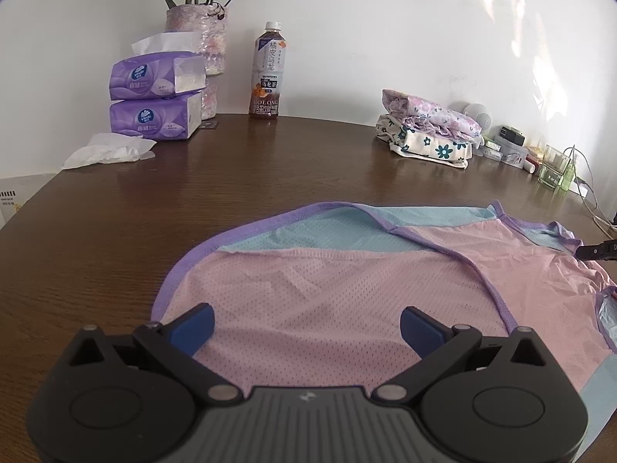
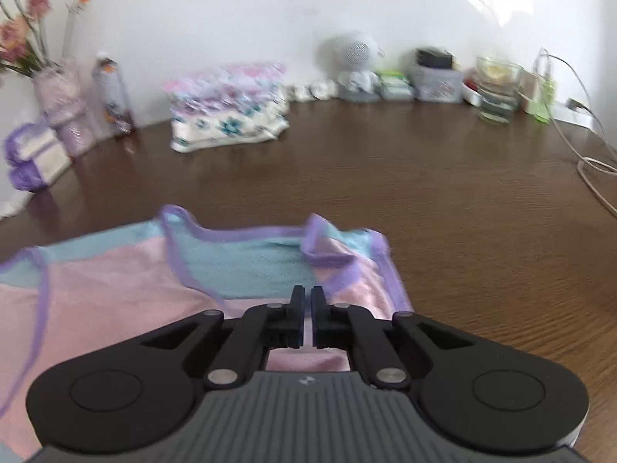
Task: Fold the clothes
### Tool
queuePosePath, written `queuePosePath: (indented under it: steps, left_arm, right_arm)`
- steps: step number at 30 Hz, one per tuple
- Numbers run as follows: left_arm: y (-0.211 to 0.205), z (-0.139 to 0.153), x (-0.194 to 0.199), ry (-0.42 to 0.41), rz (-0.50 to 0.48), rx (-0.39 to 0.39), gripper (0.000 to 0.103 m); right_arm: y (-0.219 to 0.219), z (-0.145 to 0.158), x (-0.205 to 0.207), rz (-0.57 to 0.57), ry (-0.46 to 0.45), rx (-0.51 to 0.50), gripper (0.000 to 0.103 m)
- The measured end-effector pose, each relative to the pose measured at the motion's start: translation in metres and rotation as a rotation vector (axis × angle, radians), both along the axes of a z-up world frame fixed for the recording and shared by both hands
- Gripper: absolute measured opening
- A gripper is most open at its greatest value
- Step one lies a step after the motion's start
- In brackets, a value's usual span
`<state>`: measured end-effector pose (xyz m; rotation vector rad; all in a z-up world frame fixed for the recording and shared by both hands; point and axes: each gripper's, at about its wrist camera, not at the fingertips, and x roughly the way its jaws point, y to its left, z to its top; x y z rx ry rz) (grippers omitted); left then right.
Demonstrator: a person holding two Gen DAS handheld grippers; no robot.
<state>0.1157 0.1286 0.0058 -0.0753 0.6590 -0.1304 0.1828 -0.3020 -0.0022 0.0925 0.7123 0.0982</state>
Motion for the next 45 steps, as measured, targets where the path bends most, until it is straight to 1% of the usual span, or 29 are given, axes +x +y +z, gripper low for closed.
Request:
queuePosePath:
  steps: [2, 3, 5, 7, 9, 10, 12, 13, 14, 15, 16, 17, 19, 21, 22, 23, 25, 27, 28, 29, 32, 34, 39, 43, 45]
  left_arm:
    - [0.000, 0.000, 0.000, 0.000, 0.000, 0.001, 0.103]
    - [0.000, 0.000, 0.000, 0.000, 0.000, 0.001, 0.103]
    - [0.000, 0.000, 0.000, 0.000, 0.000, 0.001, 0.103]
    - [0.000, 0.000, 0.000, -0.001, 0.000, -0.004, 0.103]
    - [0.001, 0.000, 0.000, -0.002, 0.000, -0.008, 0.103]
    - [0.001, 0.001, 0.000, -0.002, 0.000, -0.009, 0.103]
    - [0.001, 0.001, 0.000, -0.002, 0.000, -0.009, 0.103]
    - [0.001, 0.001, 0.000, -0.002, 0.000, -0.009, 0.103]
    - [0.001, 0.001, 0.000, -0.002, 0.000, -0.009, 0.103]
    - [0.000, 0.001, 0.000, -0.001, 0.000, -0.007, 0.103]
    - [0.000, 0.001, 0.000, -0.001, 0.000, -0.004, 0.103]
    - [0.000, 0.000, 0.000, -0.001, 0.000, -0.002, 0.103]
    - [-0.001, 0.000, 0.000, 0.000, 0.000, 0.001, 0.103]
    - [0.000, 0.000, 0.000, 0.000, 0.000, -0.001, 0.103]
    - [0.000, 0.000, -0.001, 0.000, 0.000, -0.002, 0.103]
    - [0.000, 0.000, -0.001, 0.000, 0.000, -0.002, 0.103]
    - [-0.001, 0.000, 0.000, 0.002, 0.000, 0.007, 0.103]
    - [-0.001, 0.000, 0.000, 0.002, -0.001, 0.010, 0.103]
    - [-0.001, 0.000, 0.000, 0.002, -0.001, 0.010, 0.103]
    - [-0.001, 0.000, 0.000, 0.002, -0.001, 0.009, 0.103]
    - [-0.001, 0.000, 0.000, 0.002, -0.001, 0.007, 0.103]
    - [-0.001, 0.000, 0.000, 0.002, -0.001, 0.008, 0.103]
    - [0.000, 0.000, 0.000, 0.002, -0.001, 0.005, 0.103]
    - [0.000, 0.000, 0.000, 0.001, -0.001, 0.004, 0.103]
    - [0.000, 0.000, 0.000, 0.002, -0.001, 0.007, 0.103]
  right_arm:
    - [0.008, 0.002, -0.004, 0.042, -0.008, -0.016, 0.007]
    - [0.012, 0.002, -0.005, 0.060, -0.003, -0.034, 0.007]
    - [0.017, -0.002, 0.000, 0.063, 0.019, -0.073, 0.008]
    - [0.015, -0.005, 0.004, 0.042, 0.016, -0.083, 0.008]
    - [0.009, -0.004, 0.009, -0.005, 0.015, -0.074, 0.005]
    - [0.004, -0.004, 0.010, -0.033, 0.015, -0.062, 0.004]
    - [-0.005, 0.000, 0.009, -0.052, 0.005, -0.008, 0.007]
    - [-0.009, 0.004, 0.006, -0.054, -0.011, 0.011, 0.010]
    - [-0.012, 0.007, 0.003, -0.055, -0.027, 0.025, 0.022]
    - [-0.012, 0.009, 0.001, -0.061, -0.041, 0.017, 0.032]
    - [-0.011, 0.009, 0.002, -0.066, -0.042, -0.006, 0.048]
    - [-0.009, 0.008, 0.003, -0.069, -0.039, -0.032, 0.049]
    - [-0.006, 0.006, 0.005, -0.076, -0.033, -0.084, 0.049]
    - [-0.002, 0.002, 0.011, -0.067, -0.019, -0.106, 0.046]
    - [0.000, 0.001, 0.013, -0.062, -0.013, -0.114, 0.043]
    - [0.001, -0.001, 0.014, -0.059, -0.009, -0.118, 0.036]
    - [0.002, -0.003, 0.016, -0.055, -0.002, -0.123, 0.026]
    - [0.004, -0.006, 0.018, -0.051, 0.005, -0.128, 0.022]
    - [0.003, -0.006, 0.018, -0.053, 0.006, -0.128, 0.016]
    - [0.003, -0.006, 0.019, -0.057, 0.007, -0.128, 0.012]
    - [0.000, -0.005, 0.020, -0.069, 0.007, -0.122, 0.009]
    - [-0.003, -0.005, 0.020, -0.079, 0.007, -0.108, 0.007]
    - [-0.010, -0.004, 0.020, -0.104, 0.003, -0.077, 0.008]
    - [-0.018, 0.004, 0.008, -0.117, -0.032, 0.019, 0.015]
    - [-0.016, 0.011, -0.002, -0.108, -0.066, 0.036, 0.021]
